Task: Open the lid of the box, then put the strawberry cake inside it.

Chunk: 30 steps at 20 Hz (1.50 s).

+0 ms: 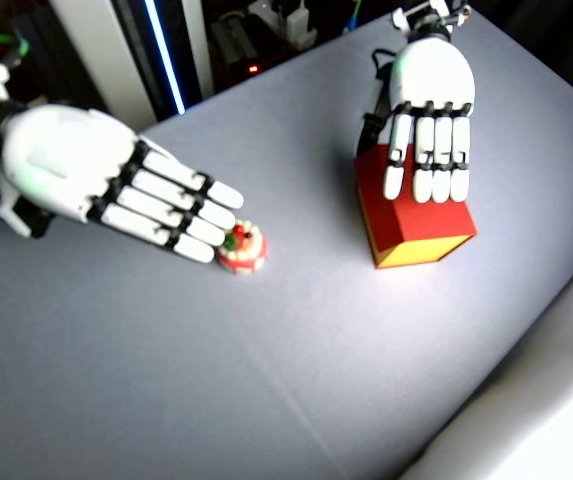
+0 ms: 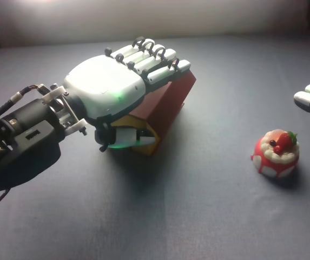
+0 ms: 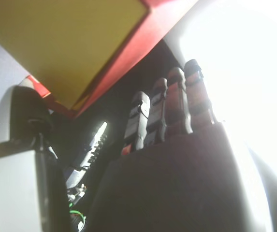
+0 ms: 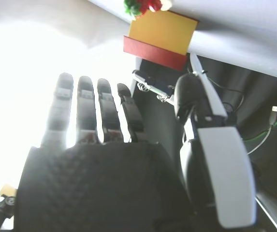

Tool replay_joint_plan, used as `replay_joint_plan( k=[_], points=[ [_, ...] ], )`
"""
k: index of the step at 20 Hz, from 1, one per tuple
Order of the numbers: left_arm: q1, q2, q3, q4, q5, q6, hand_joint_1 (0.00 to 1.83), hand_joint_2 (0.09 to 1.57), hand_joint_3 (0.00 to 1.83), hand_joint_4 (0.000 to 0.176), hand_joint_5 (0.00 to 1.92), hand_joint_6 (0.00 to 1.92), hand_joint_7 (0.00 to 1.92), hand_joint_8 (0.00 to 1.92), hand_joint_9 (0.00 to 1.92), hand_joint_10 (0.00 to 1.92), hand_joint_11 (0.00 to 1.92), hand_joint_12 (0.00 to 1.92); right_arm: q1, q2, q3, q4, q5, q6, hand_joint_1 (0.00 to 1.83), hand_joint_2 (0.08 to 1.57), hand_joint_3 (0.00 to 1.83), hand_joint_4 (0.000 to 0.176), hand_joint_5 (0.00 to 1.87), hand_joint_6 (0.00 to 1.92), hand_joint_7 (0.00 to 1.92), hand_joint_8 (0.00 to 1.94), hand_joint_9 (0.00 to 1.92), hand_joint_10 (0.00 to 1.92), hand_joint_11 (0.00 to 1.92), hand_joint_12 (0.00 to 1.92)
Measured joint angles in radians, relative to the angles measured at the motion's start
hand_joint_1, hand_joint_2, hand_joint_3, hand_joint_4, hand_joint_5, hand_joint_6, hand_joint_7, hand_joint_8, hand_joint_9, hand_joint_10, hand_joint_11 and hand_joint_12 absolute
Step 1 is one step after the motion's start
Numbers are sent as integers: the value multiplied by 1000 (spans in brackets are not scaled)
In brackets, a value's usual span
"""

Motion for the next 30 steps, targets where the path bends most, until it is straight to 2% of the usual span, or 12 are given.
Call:
replay_joint_plan(
  k=[4, 12, 15, 16, 18, 21, 23, 24, 27, 28, 29, 30],
  points=[
    [-3, -10, 11, -1, 13, 0, 843, 1150, 18, 81, 24, 10, 0, 0, 0, 0, 0, 0, -1, -3, 0, 2, -1, 3, 537, 1341, 0, 0, 0, 0, 0, 0, 0, 0, 0, 0],
    [-9, -27, 30, -21, 38, 0, 859, 1189, 19, 68, 62, 25, 0, 0, 0, 0, 11, 18, -4, -7, 2, 5, -3, 9, 525, 1348, 2, 0, 0, 0, 0, 0, 0, 0, 0, 0],
    [-9, -28, 30, -29, 24, 0, 871, 1178, 0, 93, 3, 1, 0, 0, 0, 0, 0, 18, -4, -7, 2, 4, -1, 9, 541, 1344, 0, 0, 0, 0, 0, 0, 0, 0, 0, 0],
    [-9, -27, 29, -40, 9, 0, 871, 1162, 0, 80, 16, 7, 0, 0, 1, 0, 1, 4, -4, -7, 2, 5, -1, 10, 537, 1347, 1, 0, 0, 0, 0, 0, 0, 0, 0, 0],
    [-9, -18, 18, -51, -17, -1, 759, 1233, 19, 84, 0, 0, 0, 0, 0, 0, 0, 0, -5, -7, 2, 5, 0, 10, 559, 1344, 0, 0, 0, 0, 0, 0, 0, 0, 0, 0],
    [-7, -6, 15, -54, -59, -3, 384, 1416, 35, 69, 0, 0, 0, 0, 0, 0, 0, 0, -11, -9, 2, 9, -1, 10, 543, 1344, 0, 0, 0, 0, 0, 0, 0, 0, 0, 0],
    [-6, 3, 14, -60, -79, -9, 487, 1437, 15, 69, 0, 0, 0, 0, 0, 0, 0, 0, -11, -10, 2, 12, -3, 10, 542, 1346, 1, 0, 0, 0, 0, 0, 0, 0, 0, 0],
    [-7, 6, 13, -67, -91, -10, 526, 1426, 6, 55, 0, 0, 0, 0, 0, 0, 0, 0, -11, -11, 2, 13, 0, 10, 557, 1346, 0, 0, 0, 0, 0, 0, 0, 0, 0, 0],
    [-5, 23, 6, -80, -133, -24, 514, 1442, 7, 85, 0, 0, 0, 0, 0, 0, 0, 0, -11, -11, 2, 15, -2, 10, 534, 1347, 1, 0, 0, 0, 0, 0, 0, 0, 0, 0],
    [-2, 29, 6, -89, -146, -28, 593, 1437, 0, 52, 2, 1, 0, 0, 0, 0, 24, 20, -11, -11, 2, 14, 0, 10, 507, 1346, 1, 0, 0, 0, 0, 0, 0, 0, 0, 0],
    [0, 32, 6, -98, -158, -29, 593, 1437, 0, 52, 2, 1, 0, 0, 0, 0, 24, 20, -11, -11, 2, 14, -1, 10, 507, 1346, 1, 0, 0, 0, 0, 0, 0, 0, 0, 0],
    [5, 39, 6, -122, -177, -29, 585, 1444, 0, 24, 0, 0, 0, 0, 1, 0, 4, 199, -14, -11, 2, 16, 0, 10, 504, 1345, 1, 0, 0, 0, 0, 0, 0, 0, 0, 0]
  ],
)
